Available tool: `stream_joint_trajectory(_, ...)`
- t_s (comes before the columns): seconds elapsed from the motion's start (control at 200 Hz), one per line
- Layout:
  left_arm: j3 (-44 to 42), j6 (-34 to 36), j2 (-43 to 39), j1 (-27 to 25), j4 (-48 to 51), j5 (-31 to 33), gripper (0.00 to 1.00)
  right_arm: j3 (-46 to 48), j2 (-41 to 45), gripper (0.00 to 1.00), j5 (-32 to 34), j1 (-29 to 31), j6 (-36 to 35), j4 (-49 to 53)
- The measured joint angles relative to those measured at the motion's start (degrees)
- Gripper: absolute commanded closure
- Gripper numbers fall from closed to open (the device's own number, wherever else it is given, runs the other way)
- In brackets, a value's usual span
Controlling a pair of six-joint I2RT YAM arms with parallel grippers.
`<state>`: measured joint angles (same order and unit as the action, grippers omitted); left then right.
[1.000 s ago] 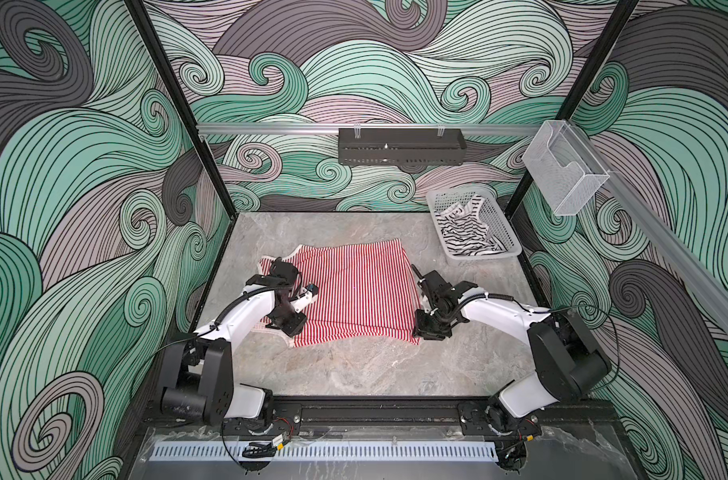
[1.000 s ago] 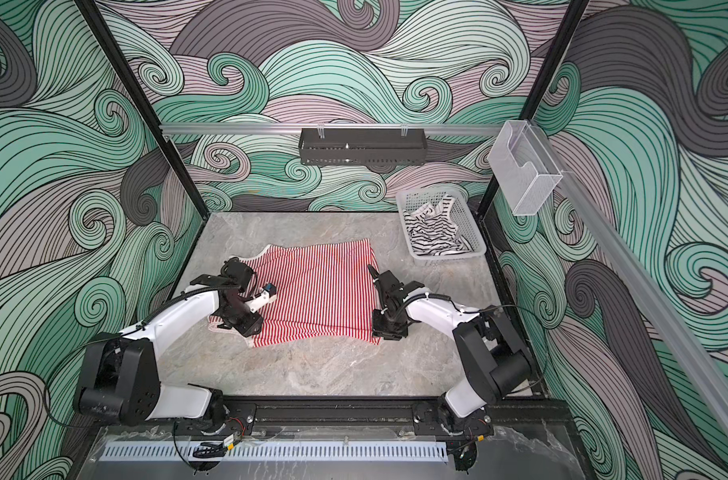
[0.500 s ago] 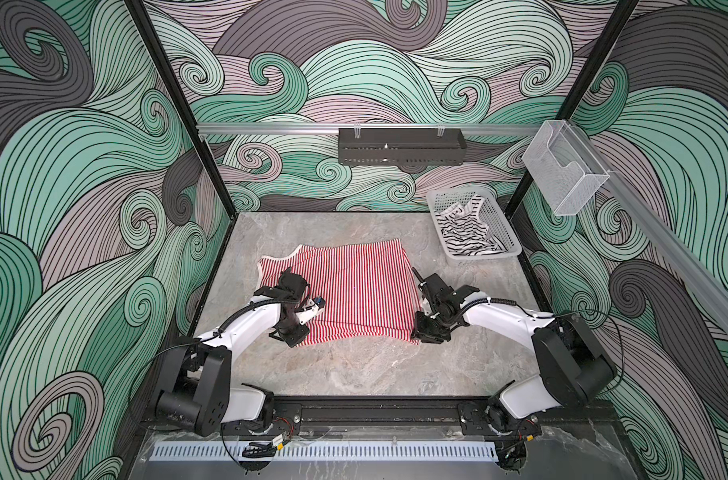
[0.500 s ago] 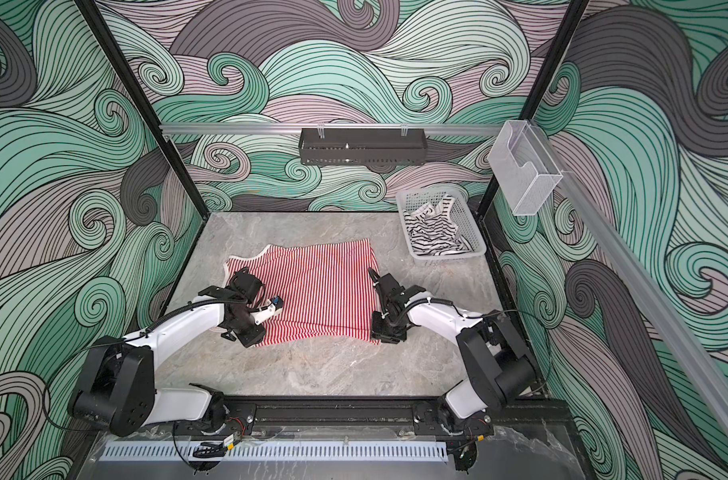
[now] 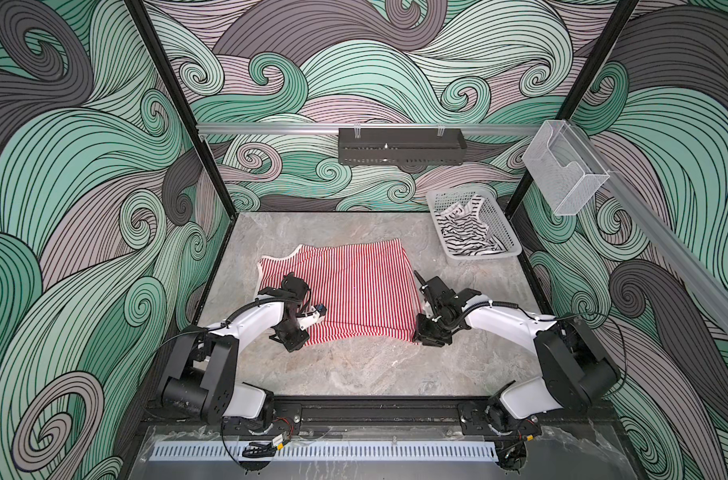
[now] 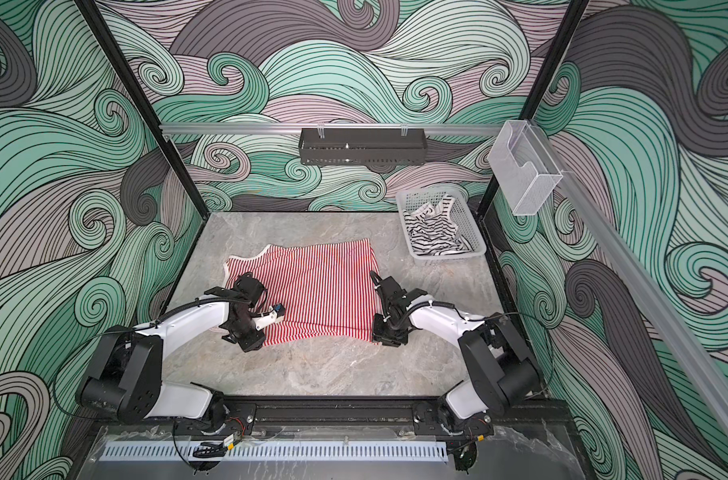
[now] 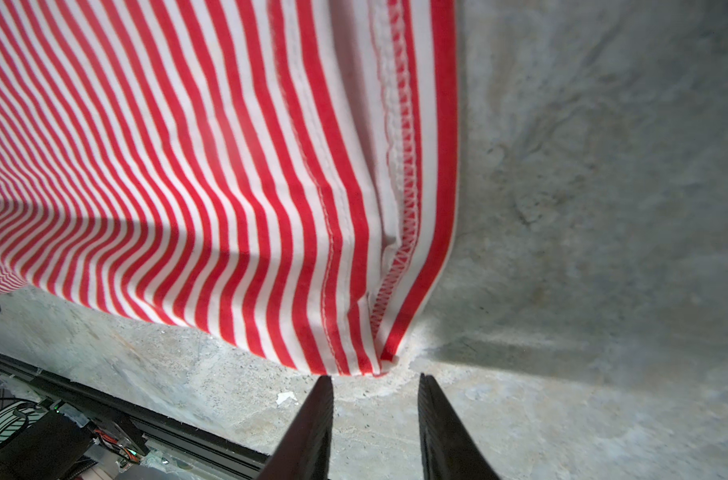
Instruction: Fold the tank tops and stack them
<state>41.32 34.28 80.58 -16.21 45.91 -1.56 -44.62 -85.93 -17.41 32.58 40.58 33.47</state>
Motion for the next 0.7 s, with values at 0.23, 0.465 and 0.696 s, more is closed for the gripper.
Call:
stream_joint_trajectory(0.23, -0.3, 0.0, 1.7, 0.0, -0.3, 0.2, 0.83, 0.5, 0.6, 0.64, -0.8, 0.0, 1.0, -1.1)
stream_joint_trajectory(0.465, -0.3, -0.1, 1.8, -0.2, -0.5, 0.3, 0.99, 2.1, 0.8, 0.63, -1.7, 0.0, 3.2, -3.5)
stream_joint_trajectory(0.696, -0.5, -0.2, -0.6, -0.4, -0.4, 0.4, 1.00, 2.3, 0.0, 0.65, -1.8, 0.0, 4.1, -5.4)
